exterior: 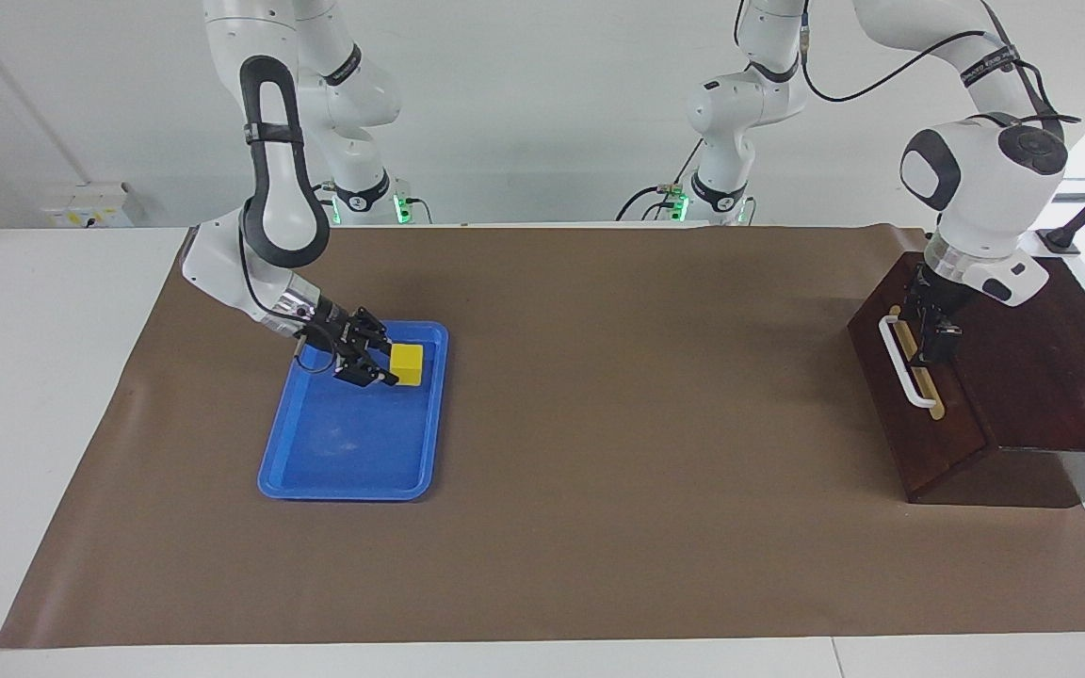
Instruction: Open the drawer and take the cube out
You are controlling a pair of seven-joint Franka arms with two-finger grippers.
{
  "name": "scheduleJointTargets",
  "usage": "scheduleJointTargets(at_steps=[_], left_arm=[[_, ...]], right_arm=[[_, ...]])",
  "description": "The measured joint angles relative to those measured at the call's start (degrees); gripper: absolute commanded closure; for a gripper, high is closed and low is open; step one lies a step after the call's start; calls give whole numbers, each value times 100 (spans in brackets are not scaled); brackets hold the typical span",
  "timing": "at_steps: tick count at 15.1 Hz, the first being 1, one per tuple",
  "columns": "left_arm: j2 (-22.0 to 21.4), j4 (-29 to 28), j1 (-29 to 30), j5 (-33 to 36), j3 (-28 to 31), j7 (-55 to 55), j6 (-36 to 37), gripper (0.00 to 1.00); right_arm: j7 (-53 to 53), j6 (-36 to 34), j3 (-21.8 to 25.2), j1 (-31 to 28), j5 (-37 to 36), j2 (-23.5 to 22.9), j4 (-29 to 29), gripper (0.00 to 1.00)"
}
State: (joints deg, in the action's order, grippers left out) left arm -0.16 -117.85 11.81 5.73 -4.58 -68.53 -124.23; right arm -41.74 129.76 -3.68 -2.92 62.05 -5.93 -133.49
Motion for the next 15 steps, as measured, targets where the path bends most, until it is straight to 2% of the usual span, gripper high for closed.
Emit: scheduleJointTargets(at_steps=[3,9,15], left_arm=[[-9,190,-11,13,-34,90,176,0],[-321,847,-544,-19,-159,527,1533,0],[-504,1393,-703,-299,-137,2470,2328,0]], right_arm=[[321,7,12,-34,263,0,-162,100],[767,55,38,-54,649,0,-413,100],[881,61,42,-57,652,-50,-519,100]])
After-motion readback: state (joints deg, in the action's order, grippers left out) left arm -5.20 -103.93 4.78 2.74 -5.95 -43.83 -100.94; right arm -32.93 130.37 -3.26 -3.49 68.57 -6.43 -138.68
